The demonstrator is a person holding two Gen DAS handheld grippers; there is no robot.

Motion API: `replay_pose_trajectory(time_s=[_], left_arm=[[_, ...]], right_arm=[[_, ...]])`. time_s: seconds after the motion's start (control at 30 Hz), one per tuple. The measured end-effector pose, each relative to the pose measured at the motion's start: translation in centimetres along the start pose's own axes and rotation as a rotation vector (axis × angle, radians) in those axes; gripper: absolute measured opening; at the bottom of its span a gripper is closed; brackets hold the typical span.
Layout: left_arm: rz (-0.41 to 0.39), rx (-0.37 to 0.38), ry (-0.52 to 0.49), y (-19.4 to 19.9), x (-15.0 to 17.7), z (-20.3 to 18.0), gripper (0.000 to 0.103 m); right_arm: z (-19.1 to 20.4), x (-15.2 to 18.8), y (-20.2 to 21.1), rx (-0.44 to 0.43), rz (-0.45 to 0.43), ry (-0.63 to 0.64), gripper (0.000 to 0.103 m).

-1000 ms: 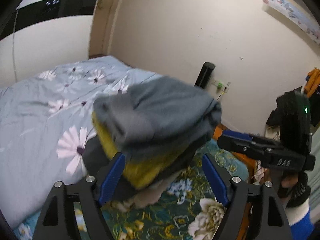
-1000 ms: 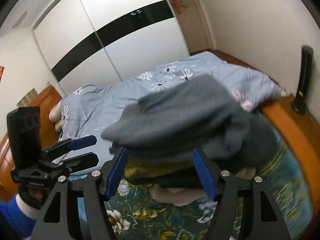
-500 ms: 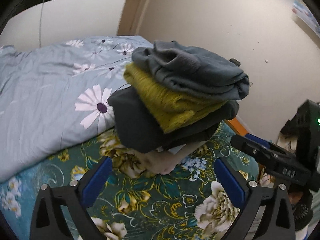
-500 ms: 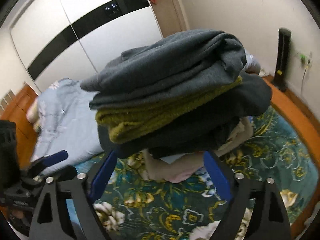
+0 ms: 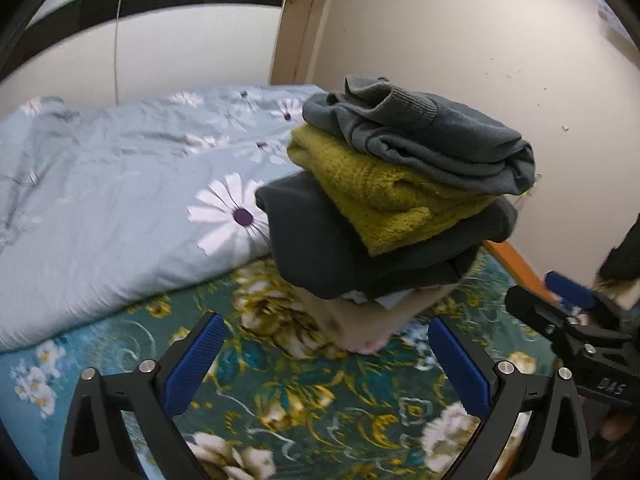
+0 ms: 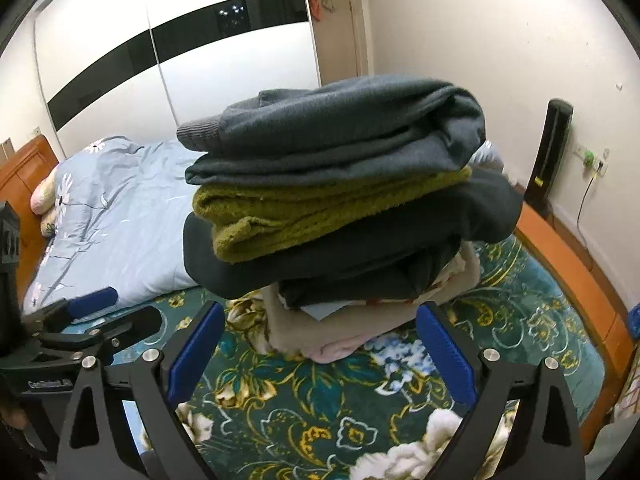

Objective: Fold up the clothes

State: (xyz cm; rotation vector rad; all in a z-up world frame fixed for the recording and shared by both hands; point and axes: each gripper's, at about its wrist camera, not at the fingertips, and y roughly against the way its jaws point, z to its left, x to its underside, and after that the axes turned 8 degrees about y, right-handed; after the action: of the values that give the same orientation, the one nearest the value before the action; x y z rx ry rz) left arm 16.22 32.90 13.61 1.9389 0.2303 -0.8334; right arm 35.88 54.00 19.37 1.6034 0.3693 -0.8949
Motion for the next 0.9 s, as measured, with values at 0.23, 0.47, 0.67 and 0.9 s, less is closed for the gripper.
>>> replay_pose_trajectory(time_s=[0.23,0.47,0.67,0.9], left_arm=[[-0.038,-0.046,-0.07,-0.8,0.8,-1.2,0.103],[-0.018,-0.071,-0.084,-2.1,1.9,-1.7,0.103],[0.016,-0.088,-0.095,-3.1,2.6,-1.9,0.103],[0.039,-0.084,-0.097,-3.6,2.9,-1.9,0.103]], right_arm=[[0.5,0.6,-0.3,0.064,-0.039,0.068,0.097],[-0.2,1.5,-1.0,0.092,-0.026,0.033,0.097],[-0.6,2.5,-1.8,0.077,0.012,0.019,0.097],[-0.8,2.8,-2.3,0.07,0.029,0.011,0.097]])
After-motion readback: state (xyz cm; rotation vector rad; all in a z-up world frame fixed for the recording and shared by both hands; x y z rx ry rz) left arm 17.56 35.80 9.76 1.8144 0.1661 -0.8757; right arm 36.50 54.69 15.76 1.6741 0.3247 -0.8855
